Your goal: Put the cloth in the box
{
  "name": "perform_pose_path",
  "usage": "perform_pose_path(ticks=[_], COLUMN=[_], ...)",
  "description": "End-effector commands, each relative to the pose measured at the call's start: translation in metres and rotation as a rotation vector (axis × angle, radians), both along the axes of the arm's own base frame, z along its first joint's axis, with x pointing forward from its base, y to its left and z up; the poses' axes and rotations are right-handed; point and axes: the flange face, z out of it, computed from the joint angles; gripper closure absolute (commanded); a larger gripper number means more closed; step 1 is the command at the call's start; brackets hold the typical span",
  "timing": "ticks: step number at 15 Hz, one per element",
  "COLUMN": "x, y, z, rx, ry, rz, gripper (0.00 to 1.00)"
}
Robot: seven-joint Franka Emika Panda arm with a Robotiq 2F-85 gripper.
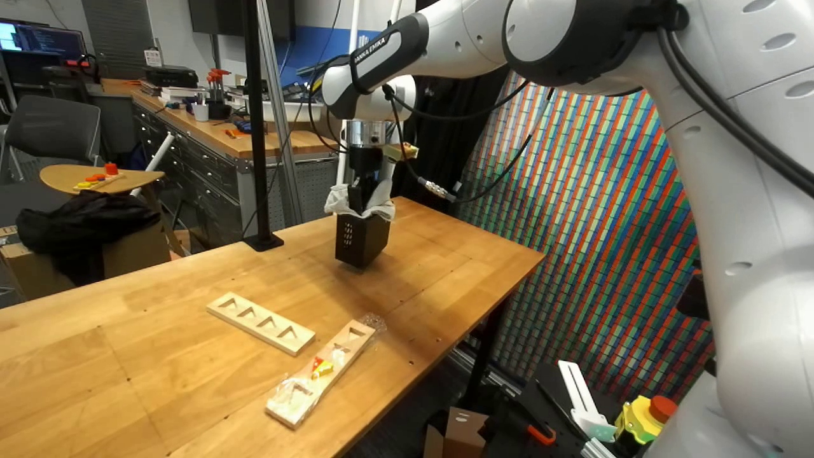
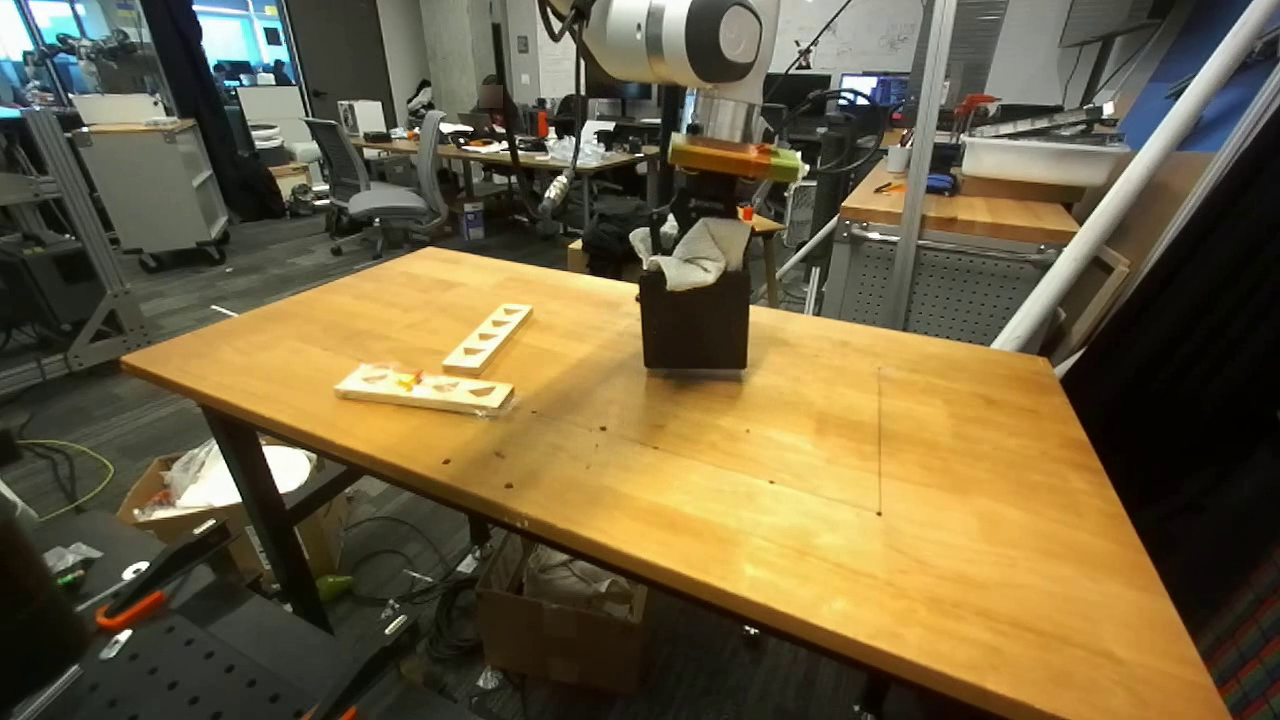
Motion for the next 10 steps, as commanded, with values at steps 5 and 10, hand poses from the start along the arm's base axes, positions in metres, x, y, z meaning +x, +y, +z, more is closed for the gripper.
perform_pose_path(ticks=[5, 10], x=[-0.004, -0.006], y=[-0.009, -0.008], z=[0.049, 0.065], rx=[-0.067, -0.099], ry=[-0.054, -0.077], rz=[-0.002, 0.007], gripper=[0.9, 0.94])
